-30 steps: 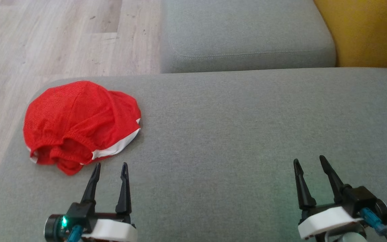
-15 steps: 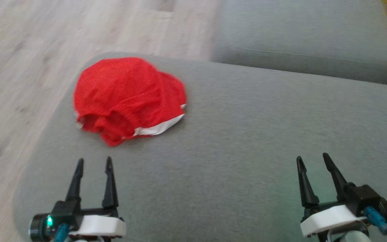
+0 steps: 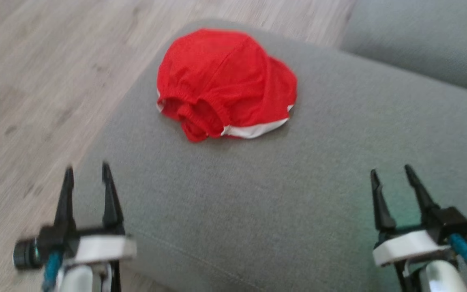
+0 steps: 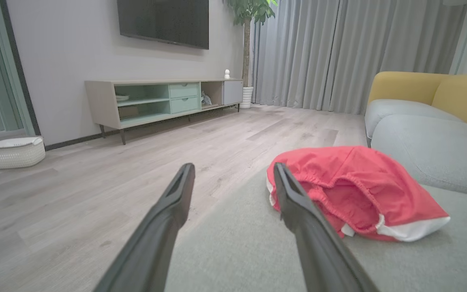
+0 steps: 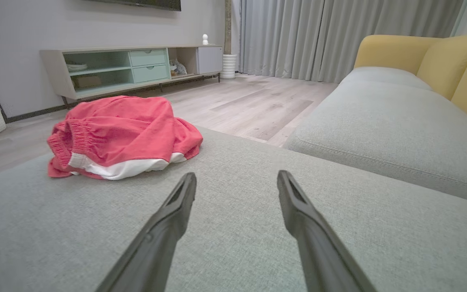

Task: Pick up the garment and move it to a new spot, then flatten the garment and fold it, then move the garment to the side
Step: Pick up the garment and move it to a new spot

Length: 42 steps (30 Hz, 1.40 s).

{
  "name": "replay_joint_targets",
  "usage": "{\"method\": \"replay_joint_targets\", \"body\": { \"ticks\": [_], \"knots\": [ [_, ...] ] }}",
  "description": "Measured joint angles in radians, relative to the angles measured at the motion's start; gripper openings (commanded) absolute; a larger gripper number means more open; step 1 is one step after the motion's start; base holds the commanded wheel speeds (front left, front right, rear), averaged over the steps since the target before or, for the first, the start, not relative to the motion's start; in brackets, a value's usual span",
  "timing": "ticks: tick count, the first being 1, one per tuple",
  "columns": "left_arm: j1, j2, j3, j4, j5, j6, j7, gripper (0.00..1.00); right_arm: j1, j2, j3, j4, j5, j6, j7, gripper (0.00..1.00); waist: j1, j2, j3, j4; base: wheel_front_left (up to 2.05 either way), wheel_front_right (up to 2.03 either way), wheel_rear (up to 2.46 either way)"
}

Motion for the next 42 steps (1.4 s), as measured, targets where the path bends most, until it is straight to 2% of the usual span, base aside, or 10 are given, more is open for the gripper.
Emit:
{"method": "replay_joint_targets", "body": {
  "ticks": [3, 7, 14, 18, 21, 29, 30, 31, 37, 42],
  "knots": [
    [-0.15, -0.001, -0.021, -0.007, -0.022, -0.006, 0.0, 1.0, -0.05, -0.016, -0.03, -0.013, -0.053, 0.0, 0.0, 1.0, 0.0001, 0.0, 0.089, 0.008, 0.0, 0.0, 0.0],
    [-0.333, -0.005, -0.084, 0.03, -0.041, -0.035, -0.005, 1.0, -0.118, -0.088, -0.038, -0.036, -0.072, 0.0, 0.0, 1.0, 0.0003, 0.0, 0.192, 0.008, 0.0, 0.0, 0.0],
    [-0.574, -0.023, -0.158, 0.262, -0.077, -0.064, -0.005, 1.0, -0.194, -0.167, -0.05, -0.07, -0.084, 0.0, -0.001, 1.0, 0.0005, -0.0001, 0.355, -0.02, 0.0, 0.0, 0.0],
    [-0.616, -0.025, -0.164, 0.372, -0.104, -0.061, -0.005, 1.0, -0.211, -0.168, -0.046, -0.099, -0.084, 0.0, -0.008, 1.0, 0.0002, -0.0001, 0.388, -0.055, 0.0, 0.0, 0.0],
    [-0.622, -0.026, -0.171, 0.453, -0.126, -0.084, -0.004, 1.0, -0.216, -0.173, -0.053, -0.117, -0.084, 0.0, -0.01, 1.0, -0.0001, 0.0, 0.408, -0.088, 0.0, 0.0, 0.0],
    [-0.686, -0.027, -0.204, 0.536, -0.143, -0.096, -0.005, 1.0, -0.22, -0.193, -0.059, -0.16, -0.084, 0.0, -0.019, 1.0, -0.0001, 0.0, 0.458, -0.115, 0.0, 0.0, 0.0],
    [-0.692, -0.027, -0.205, 0.537, -0.141, -0.095, -0.005, 0.41, -0.223, -0.193, -0.058, -0.16, -0.084, 0.0, -0.019, 1.0, -0.0001, 0.0, 0.459, -0.116, 0.0, 0.0, 0.0],
    [-0.693, -0.027, -0.206, 0.537, -0.137, -0.095, -0.005, 0.0, -0.225, -0.193, -0.058, -0.159, -0.084, 0.0, -0.019, 1.0, 0.0, 0.0, 0.459, -0.116, 0.0, 0.0, 0.0],
    [-0.685, -0.027, -0.198, 0.486, -0.094, -0.091, -0.004, 0.0, -0.232, -0.184, -0.057, -0.122, -0.083, 0.0, -0.019, 1.0, 0.0001, 0.0, 0.423, -0.121, 0.0, 0.0, 0.0],
    [-0.685, -0.016, -0.191, 0.364, 0.005, -0.107, -0.004, 0.0, -0.219, -0.121, -0.048, -0.068, -0.067, 0.0, -0.012, 1.0, 0.0, 0.0, 0.349, -0.138, 0.0, 0.0, 0.0]
  ]
}}
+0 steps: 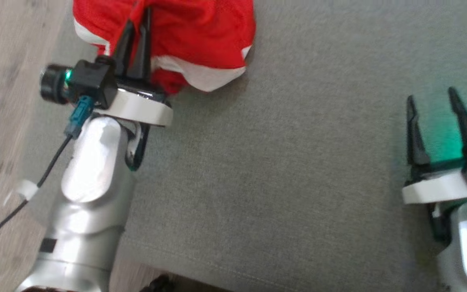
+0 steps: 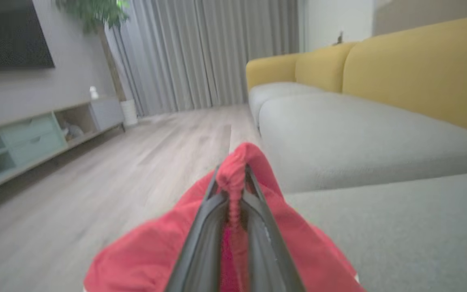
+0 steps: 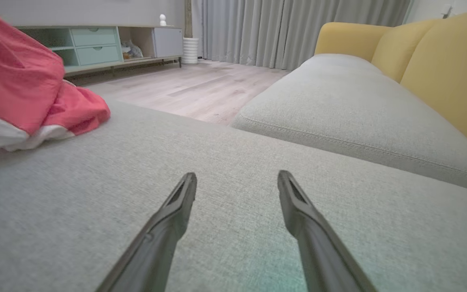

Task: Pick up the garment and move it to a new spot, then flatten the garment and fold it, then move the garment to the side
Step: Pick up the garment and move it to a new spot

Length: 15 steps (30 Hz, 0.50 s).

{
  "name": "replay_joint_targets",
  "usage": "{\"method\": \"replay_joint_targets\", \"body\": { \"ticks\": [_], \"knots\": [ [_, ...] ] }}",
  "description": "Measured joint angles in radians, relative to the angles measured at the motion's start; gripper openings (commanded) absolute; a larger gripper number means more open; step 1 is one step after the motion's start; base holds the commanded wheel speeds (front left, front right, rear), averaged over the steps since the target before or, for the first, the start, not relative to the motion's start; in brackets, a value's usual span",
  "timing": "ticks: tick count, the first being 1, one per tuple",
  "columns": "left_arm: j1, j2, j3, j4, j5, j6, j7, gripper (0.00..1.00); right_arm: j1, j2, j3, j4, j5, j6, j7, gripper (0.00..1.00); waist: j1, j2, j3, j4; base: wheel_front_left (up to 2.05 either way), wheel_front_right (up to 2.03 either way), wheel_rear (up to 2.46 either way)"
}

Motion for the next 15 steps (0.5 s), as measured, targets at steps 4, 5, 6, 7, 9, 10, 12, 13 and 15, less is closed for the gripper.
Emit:
{"method": "replay_joint_targets", "body": {
  "ticks": [4, 5, 6, 7, 9, 10, 12, 13, 15],
  "knots": [
    [-0.004, 0.039, -0.008, -0.095, 0.064, -0.015, 0.0, 0.0, 0.033, 0.056, 0.005, 0.018, 0.02, 0.0, 0.0, 1.0, -0.0002, 0.0, -0.085, -0.031, 0.0, 0.0, 0.0],
    [-0.004, 0.048, -0.012, -0.11, 0.073, -0.02, 0.0, 0.0, 0.042, 0.068, 0.009, 0.022, 0.024, 0.0, 0.0, 1.0, -0.0002, 0.0, -0.109, -0.041, 0.0, 0.0, 0.0],
    [-0.004, 0.055, -0.016, -0.126, 0.082, -0.025, 0.0, 0.0, 0.054, 0.079, 0.014, 0.023, 0.029, 0.0, 0.0, 1.0, -0.0003, 0.0001, -0.134, -0.053, 0.0, 0.0, 0.0],
    [-0.006, 0.062, -0.02, -0.14, 0.087, -0.027, 0.0, 0.0, 0.065, 0.089, 0.019, 0.024, 0.033, 0.0, 0.0, 1.0, -0.0003, 0.0001, -0.159, -0.067, 0.0, 0.0, 0.0],
    [-0.023, 0.077, -0.046, -0.162, 0.093, -0.039, 0.0, 0.0, 0.087, 0.1, 0.033, 0.025, 0.044, 0.0, 0.0, 1.0, -0.0005, 0.0001, -0.205, -0.101, 0.0, 0.0, 0.0],
    [-0.039, 0.084, -0.057, -0.17, 0.095, -0.044, -0.001, 0.0, 0.096, 0.104, 0.039, 0.025, 0.049, 0.0, 0.0, 1.0, -0.0005, 0.0001, -0.224, -0.123, 0.0, 0.0, 0.0],
    [-0.079, 0.094, -0.083, -0.183, 0.095, -0.053, -0.001, 0.0, 0.109, 0.108, 0.048, 0.025, 0.062, 0.0, 0.0, 1.0, -0.0003, 0.0001, -0.259, -0.172, 0.0, 0.0, 0.0],
    [-0.101, 0.093, -0.092, -0.19, 0.09, -0.057, -0.001, 0.0, 0.115, 0.109, 0.056, 0.025, 0.063, 0.0, 0.0, 1.0, -0.0004, 0.0001, -0.274, -0.2, 0.0, 0.0, 0.0],
    [-0.145, 0.087, -0.115, -0.193, 0.058, -0.061, -0.001, 0.0, 0.118, 0.114, 0.059, 0.023, 0.087, 0.0, 0.0, 1.0, -0.0005, 0.0001, -0.302, -0.257, 0.0, 0.0, 0.0]
  ]
}}
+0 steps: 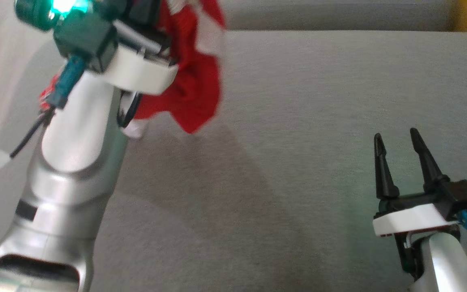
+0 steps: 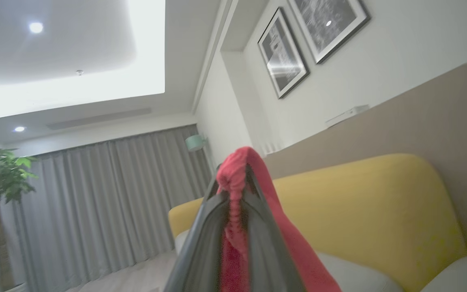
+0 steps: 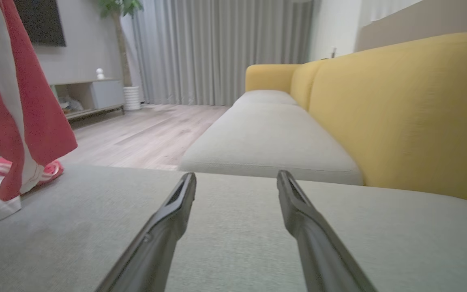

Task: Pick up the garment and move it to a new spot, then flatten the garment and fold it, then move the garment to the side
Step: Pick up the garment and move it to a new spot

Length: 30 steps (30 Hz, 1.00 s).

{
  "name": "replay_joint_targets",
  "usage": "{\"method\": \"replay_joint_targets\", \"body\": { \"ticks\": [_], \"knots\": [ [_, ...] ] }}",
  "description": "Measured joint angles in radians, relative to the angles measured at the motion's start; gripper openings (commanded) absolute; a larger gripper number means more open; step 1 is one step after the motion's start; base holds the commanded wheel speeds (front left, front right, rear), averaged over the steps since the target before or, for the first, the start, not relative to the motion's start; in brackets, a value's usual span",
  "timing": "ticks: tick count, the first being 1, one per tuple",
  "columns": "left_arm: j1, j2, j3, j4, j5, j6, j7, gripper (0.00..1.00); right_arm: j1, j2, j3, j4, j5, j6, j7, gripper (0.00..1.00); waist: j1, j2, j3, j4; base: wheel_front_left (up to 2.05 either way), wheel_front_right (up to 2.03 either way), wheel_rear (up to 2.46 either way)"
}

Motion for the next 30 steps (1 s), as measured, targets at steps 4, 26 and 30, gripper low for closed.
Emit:
{"method": "replay_joint_targets", "body": {
  "ticks": [4, 26, 30],
  "knots": [
    [-0.065, -0.02, -0.051, 0.013, -0.09, -0.007, 0.0, 0.0, 0.013, 0.0, 0.003, -0.013, 0.03, 0.0, 0.0, 1.0, 0.0002, 0.0, -0.046, -0.111, 0.0, 0.0, 0.0],
    [0.311, -0.064, -0.228, 0.341, -0.299, 0.048, 0.007, 1.0, 0.055, 0.001, 0.086, 0.004, 0.125, 0.0, 0.0, 1.0, 0.0005, 0.0, 0.033, -0.352, 0.0, 0.0, 0.0],
    [0.455, -0.065, -0.135, 0.193, -0.248, 0.091, 0.006, 1.0, 0.066, 0.002, 0.053, 0.004, 0.111, 0.0, 0.0, 1.0, 0.0004, 0.0, 0.016, -0.299, 0.0, 0.0, 0.0]
  ]
}}
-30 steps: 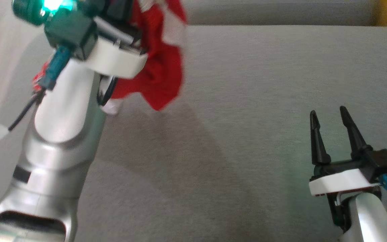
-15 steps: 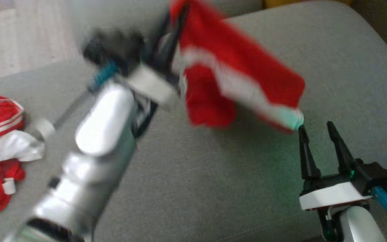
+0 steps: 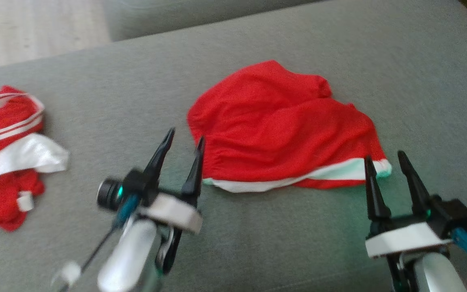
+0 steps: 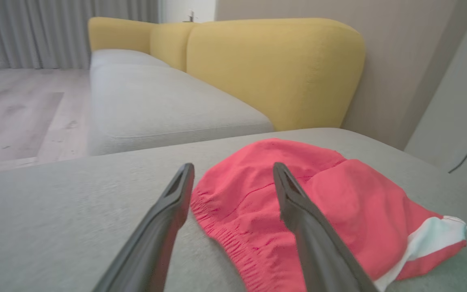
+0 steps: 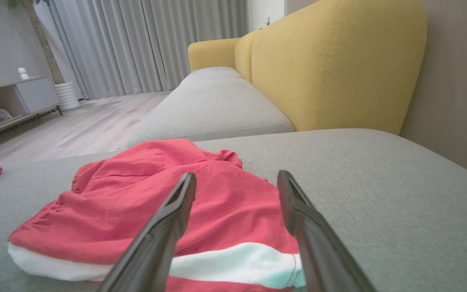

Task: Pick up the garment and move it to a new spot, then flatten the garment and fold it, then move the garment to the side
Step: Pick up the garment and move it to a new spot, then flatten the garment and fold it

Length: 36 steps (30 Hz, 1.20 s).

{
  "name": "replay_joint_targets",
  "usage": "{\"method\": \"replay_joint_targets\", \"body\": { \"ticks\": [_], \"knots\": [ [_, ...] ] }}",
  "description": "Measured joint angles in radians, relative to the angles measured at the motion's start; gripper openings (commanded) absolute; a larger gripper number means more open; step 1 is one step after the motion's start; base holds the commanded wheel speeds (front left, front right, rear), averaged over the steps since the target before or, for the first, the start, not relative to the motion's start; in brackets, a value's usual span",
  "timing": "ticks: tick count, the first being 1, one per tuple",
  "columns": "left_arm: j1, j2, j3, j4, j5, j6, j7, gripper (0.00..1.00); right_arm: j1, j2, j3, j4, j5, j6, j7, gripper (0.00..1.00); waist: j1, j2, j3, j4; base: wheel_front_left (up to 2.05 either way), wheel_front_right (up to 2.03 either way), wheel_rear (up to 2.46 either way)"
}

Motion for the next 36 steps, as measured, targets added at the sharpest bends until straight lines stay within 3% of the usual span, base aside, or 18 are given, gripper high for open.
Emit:
{"method": "replay_joint_targets", "body": {
  "ticks": [8, 15, 22, 36],
  "knots": [
    [0.36, -0.001, 0.147, -0.288, 0.077, 0.007, 0.0, 1.0, 0.129, 0.002, -0.041, -0.002, -0.021, 0.0, 0.0, 1.0, -0.0004, 0.0, -0.096, 0.116, 0.0, 0.0, 0.0],
    [0.535, 0.0, 0.207, -0.43, 0.101, 0.03, 0.0, 1.0, 0.174, 0.002, -0.049, -0.056, -0.021, 0.0, 0.004, 1.0, -0.0003, 0.0, -0.178, 0.197, 0.0, 0.0, 0.0],
    [0.594, 0.001, 0.224, -0.456, 0.124, 0.06, 0.0, 1.0, 0.241, 0.002, -0.046, -0.071, -0.02, 0.0, 0.004, 1.0, -0.0003, 0.0, -0.225, 0.241, 0.0, 0.0, 0.0],
    [0.593, 0.001, 0.235, -0.449, 0.134, 0.06, 0.0, 1.0, 0.24, 0.003, -0.044, -0.066, -0.005, 0.0, 0.004, 1.0, 0.0, 0.0, -0.231, 0.257, 0.0, 0.0, 0.0]
  ]
}}
